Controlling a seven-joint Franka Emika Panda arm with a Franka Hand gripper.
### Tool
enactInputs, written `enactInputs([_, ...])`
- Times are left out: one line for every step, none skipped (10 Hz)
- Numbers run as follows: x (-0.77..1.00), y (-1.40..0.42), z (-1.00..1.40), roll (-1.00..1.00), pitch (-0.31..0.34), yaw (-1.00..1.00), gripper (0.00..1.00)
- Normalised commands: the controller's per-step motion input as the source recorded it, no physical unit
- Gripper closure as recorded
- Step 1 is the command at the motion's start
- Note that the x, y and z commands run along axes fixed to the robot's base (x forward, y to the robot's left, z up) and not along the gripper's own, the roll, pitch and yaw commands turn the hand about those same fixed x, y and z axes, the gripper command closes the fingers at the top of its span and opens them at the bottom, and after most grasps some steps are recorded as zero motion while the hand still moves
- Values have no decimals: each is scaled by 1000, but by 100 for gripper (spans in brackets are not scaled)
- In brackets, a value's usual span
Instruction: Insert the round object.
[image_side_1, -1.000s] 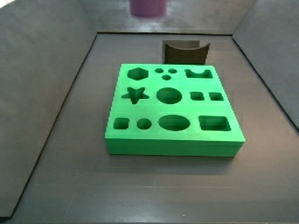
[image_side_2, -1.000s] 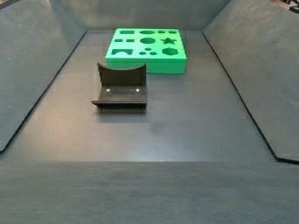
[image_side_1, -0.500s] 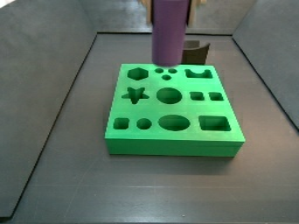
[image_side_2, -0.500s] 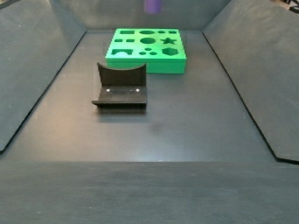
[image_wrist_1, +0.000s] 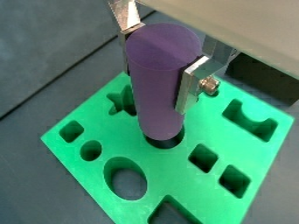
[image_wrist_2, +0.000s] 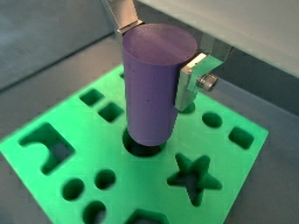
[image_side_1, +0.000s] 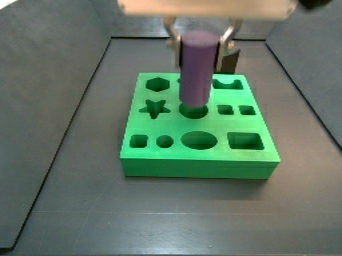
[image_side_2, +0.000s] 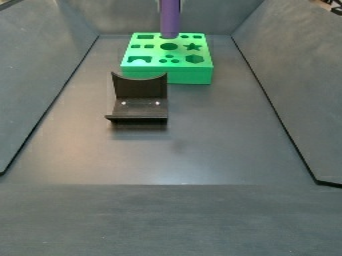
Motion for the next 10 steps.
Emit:
enactInputs([-46, 0, -437, -204, -70, 0, 100])
enactInputs([171, 71, -434, -4, 3, 0, 100])
enactInputs([246, 106, -403, 0, 26, 0, 100])
enactInputs([474, 106, -469, 37, 44, 89, 100])
enactInputs([600, 51, -594, 93, 51, 149, 100])
enactInputs([526, 77, -634, 119, 30, 154, 100])
enactInputs([514, 97, -620, 139, 31, 180, 100])
enactInputs([334, 46, -791, 117, 0, 166, 100])
enactInputs([123, 0, -1000, 16, -53, 166, 100])
enactInputs([0, 0, -1000, 36, -57, 189, 100])
